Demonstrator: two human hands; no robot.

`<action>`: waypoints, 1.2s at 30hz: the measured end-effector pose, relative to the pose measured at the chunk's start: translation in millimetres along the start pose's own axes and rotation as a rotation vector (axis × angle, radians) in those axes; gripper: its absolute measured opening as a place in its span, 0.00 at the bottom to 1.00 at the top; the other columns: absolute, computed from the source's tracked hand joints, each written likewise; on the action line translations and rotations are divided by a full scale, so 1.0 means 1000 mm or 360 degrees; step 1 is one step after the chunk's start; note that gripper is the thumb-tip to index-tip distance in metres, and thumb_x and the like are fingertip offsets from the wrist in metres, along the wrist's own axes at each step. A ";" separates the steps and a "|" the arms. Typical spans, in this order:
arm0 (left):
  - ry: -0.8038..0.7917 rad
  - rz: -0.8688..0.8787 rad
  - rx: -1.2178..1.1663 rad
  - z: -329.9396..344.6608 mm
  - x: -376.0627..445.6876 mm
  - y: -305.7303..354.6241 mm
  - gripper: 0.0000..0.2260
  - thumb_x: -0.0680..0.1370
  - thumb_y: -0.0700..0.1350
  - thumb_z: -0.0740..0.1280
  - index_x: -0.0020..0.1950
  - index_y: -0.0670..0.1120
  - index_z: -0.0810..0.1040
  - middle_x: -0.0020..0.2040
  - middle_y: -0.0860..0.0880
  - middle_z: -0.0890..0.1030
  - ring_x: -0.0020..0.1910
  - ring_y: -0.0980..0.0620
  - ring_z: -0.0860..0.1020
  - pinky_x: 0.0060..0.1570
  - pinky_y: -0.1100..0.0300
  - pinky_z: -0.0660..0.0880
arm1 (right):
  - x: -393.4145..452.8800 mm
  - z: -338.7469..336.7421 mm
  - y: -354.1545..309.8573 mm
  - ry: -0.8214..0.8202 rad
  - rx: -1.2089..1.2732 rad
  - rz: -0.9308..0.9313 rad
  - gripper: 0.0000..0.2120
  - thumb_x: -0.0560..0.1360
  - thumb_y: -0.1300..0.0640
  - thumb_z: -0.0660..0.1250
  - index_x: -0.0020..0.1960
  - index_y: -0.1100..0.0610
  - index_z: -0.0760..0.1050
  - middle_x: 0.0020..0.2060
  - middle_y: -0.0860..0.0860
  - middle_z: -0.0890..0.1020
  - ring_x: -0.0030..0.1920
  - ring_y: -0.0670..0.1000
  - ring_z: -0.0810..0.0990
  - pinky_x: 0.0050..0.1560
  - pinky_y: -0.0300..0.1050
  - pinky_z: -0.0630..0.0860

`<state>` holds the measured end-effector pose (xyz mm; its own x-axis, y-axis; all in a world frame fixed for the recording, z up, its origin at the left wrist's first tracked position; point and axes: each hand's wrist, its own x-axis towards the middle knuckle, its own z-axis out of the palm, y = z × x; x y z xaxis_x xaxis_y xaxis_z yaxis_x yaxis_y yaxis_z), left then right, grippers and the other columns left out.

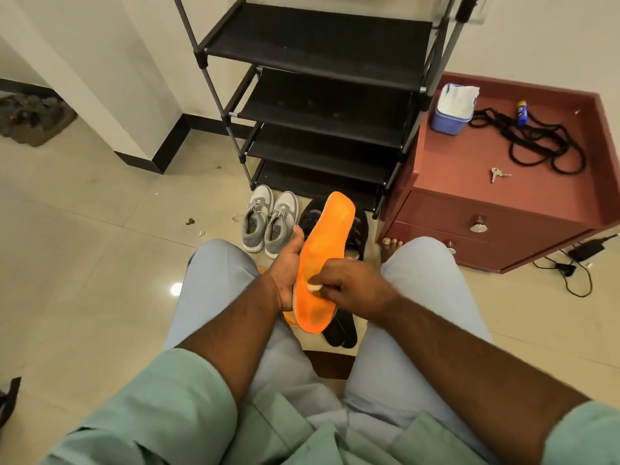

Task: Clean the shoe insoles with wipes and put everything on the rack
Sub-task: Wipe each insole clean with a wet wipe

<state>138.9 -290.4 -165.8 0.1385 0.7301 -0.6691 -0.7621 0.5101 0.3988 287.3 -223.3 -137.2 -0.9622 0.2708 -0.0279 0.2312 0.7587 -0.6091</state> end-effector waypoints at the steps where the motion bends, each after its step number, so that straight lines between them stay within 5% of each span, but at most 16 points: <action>1: 0.0005 -0.0025 0.0016 0.000 0.000 0.001 0.43 0.74 0.76 0.46 0.67 0.42 0.76 0.58 0.38 0.82 0.54 0.40 0.83 0.60 0.42 0.73 | -0.001 0.003 -0.004 -0.0059 -0.0020 -0.0045 0.13 0.75 0.59 0.67 0.59 0.58 0.80 0.52 0.54 0.82 0.54 0.53 0.78 0.54 0.48 0.74; 6: -0.0155 -0.0126 0.0075 0.001 -0.001 -0.002 0.46 0.69 0.79 0.45 0.70 0.49 0.74 0.62 0.37 0.80 0.57 0.34 0.80 0.56 0.34 0.74 | 0.012 0.003 0.017 0.0408 0.0044 0.0554 0.14 0.78 0.55 0.63 0.62 0.55 0.77 0.57 0.52 0.80 0.57 0.52 0.77 0.57 0.51 0.75; 11: -0.0085 -0.0100 0.0024 0.006 -0.004 0.001 0.51 0.68 0.80 0.42 0.60 0.42 0.83 0.57 0.39 0.83 0.54 0.41 0.82 0.59 0.44 0.75 | -0.004 0.010 -0.009 0.0091 -0.0156 -0.0248 0.11 0.73 0.58 0.67 0.54 0.59 0.81 0.46 0.54 0.84 0.47 0.54 0.82 0.47 0.49 0.78; 13: -0.0100 -0.0119 0.0040 0.006 -0.004 0.000 0.52 0.66 0.82 0.43 0.63 0.43 0.81 0.60 0.38 0.81 0.58 0.39 0.80 0.61 0.42 0.74 | 0.000 0.011 -0.005 0.0184 -0.0145 -0.0159 0.12 0.74 0.57 0.66 0.55 0.58 0.81 0.48 0.53 0.84 0.49 0.54 0.81 0.48 0.51 0.78; 16: -0.0107 -0.0104 0.0057 0.008 -0.005 -0.005 0.52 0.65 0.82 0.43 0.72 0.47 0.73 0.65 0.37 0.79 0.62 0.37 0.78 0.61 0.38 0.72 | 0.005 0.007 0.008 0.0524 0.0007 0.0393 0.13 0.78 0.56 0.64 0.61 0.55 0.78 0.55 0.51 0.81 0.57 0.53 0.77 0.58 0.50 0.74; 20: -0.0111 -0.0133 -0.0040 0.008 -0.006 -0.006 0.55 0.63 0.83 0.46 0.72 0.43 0.72 0.65 0.39 0.78 0.61 0.40 0.78 0.65 0.41 0.70 | -0.006 0.007 -0.013 0.0205 -0.0079 -0.0234 0.14 0.76 0.55 0.61 0.55 0.59 0.80 0.48 0.53 0.83 0.49 0.53 0.81 0.50 0.49 0.78; 22: -0.0110 -0.0136 -0.0047 0.007 -0.007 -0.005 0.55 0.63 0.83 0.46 0.71 0.43 0.73 0.64 0.38 0.78 0.61 0.39 0.77 0.66 0.41 0.69 | -0.005 0.006 -0.014 0.0163 -0.0129 -0.0306 0.14 0.75 0.55 0.60 0.54 0.59 0.81 0.47 0.53 0.84 0.48 0.53 0.82 0.48 0.48 0.78; 26: -0.0212 -0.0136 0.0038 0.014 -0.009 -0.009 0.51 0.64 0.83 0.43 0.69 0.48 0.74 0.63 0.36 0.79 0.58 0.33 0.78 0.58 0.34 0.73 | 0.008 -0.003 0.006 0.0572 -0.0087 0.0339 0.12 0.77 0.58 0.65 0.60 0.56 0.78 0.54 0.52 0.82 0.56 0.53 0.77 0.58 0.50 0.73; 28: -0.0214 -0.0152 0.0029 0.015 -0.008 -0.010 0.52 0.64 0.82 0.43 0.69 0.47 0.75 0.62 0.36 0.80 0.57 0.34 0.79 0.53 0.36 0.77 | 0.004 -0.003 0.006 0.0466 -0.0122 0.0182 0.12 0.76 0.59 0.66 0.59 0.57 0.79 0.53 0.52 0.82 0.54 0.53 0.78 0.57 0.52 0.75; 32: -0.0142 -0.0078 -0.0049 0.009 -0.004 -0.005 0.53 0.65 0.82 0.45 0.62 0.41 0.82 0.60 0.39 0.81 0.57 0.41 0.81 0.63 0.44 0.74 | -0.008 0.005 -0.014 0.0163 -0.0213 -0.0372 0.12 0.74 0.57 0.65 0.54 0.59 0.81 0.48 0.53 0.84 0.48 0.53 0.81 0.48 0.48 0.77; 36: -0.0235 -0.0052 0.0014 0.007 -0.001 -0.008 0.50 0.64 0.82 0.45 0.66 0.47 0.78 0.65 0.36 0.77 0.63 0.33 0.75 0.65 0.32 0.65 | 0.006 0.002 0.003 0.0502 -0.0067 0.0345 0.13 0.78 0.56 0.63 0.61 0.56 0.78 0.56 0.51 0.81 0.57 0.52 0.76 0.59 0.52 0.73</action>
<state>148.6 -292.2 -163.7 0.2553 0.7716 -0.5826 -0.7502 0.5382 0.3841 282.1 -221.2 -140.9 -0.8003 0.5918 0.0966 0.4366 0.6855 -0.5826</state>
